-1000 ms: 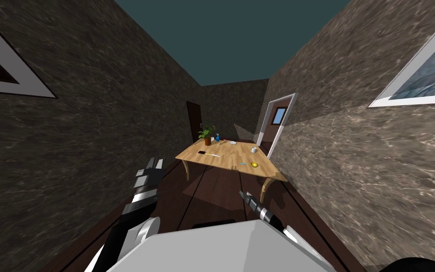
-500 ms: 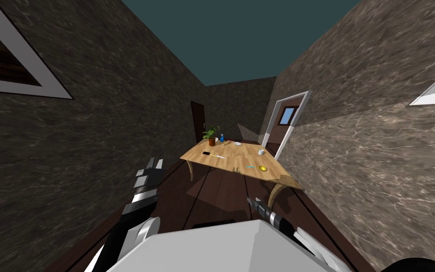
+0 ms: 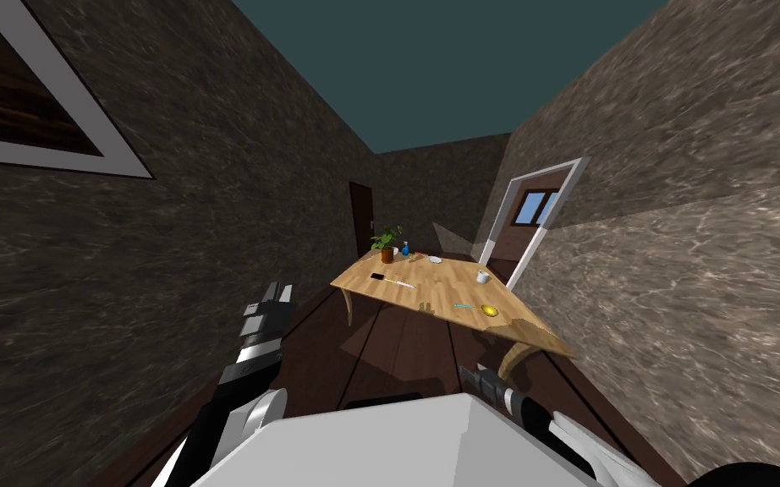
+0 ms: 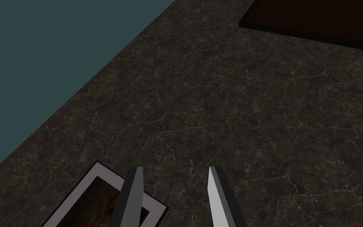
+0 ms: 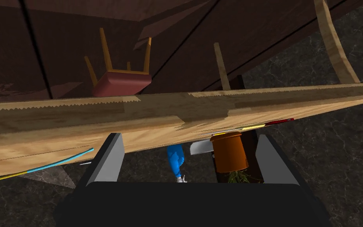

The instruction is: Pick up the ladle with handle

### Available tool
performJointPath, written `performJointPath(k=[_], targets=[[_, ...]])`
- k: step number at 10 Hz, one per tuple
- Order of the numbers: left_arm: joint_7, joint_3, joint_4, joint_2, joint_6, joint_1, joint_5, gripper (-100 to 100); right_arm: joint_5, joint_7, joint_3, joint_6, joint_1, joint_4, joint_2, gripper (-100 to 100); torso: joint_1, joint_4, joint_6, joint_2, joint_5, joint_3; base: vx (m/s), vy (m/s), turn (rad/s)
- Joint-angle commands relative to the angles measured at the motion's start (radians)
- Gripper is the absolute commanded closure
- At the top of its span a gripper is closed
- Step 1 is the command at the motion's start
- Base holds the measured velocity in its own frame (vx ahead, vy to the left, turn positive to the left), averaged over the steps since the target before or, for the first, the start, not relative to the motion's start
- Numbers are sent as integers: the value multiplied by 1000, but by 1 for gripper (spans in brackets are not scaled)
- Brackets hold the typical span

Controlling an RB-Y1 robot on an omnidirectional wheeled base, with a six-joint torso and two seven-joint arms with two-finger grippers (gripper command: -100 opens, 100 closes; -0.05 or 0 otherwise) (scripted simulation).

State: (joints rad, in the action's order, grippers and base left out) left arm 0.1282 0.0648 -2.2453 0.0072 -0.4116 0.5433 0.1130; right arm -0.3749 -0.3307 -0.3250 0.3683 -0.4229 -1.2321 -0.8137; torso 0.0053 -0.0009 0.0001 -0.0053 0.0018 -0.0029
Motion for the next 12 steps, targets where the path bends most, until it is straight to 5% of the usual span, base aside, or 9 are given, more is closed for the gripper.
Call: performJointPath(k=[1, 8, 12], targets=[[0, 0, 0, 0, 0, 0, 0, 0, -17, -9, -9, -12, 8, 50, -50, -100, 0, 0, 0, 0, 0, 0, 90, 113, 154], [0, 0, 0, 0, 0, 0, 0, 0, -86, -61, -36, -63, 13, 218, -205, -100, 0, -1, 0, -3, 0, -2, 110, 79, 118], [0, 0, 0, 0, 0, 0, 0, 0, -116, -85, -40, -89, 4, 283, -250, -100, -5, 1, 0, 3, -1, 2, 66, 4, 108]])
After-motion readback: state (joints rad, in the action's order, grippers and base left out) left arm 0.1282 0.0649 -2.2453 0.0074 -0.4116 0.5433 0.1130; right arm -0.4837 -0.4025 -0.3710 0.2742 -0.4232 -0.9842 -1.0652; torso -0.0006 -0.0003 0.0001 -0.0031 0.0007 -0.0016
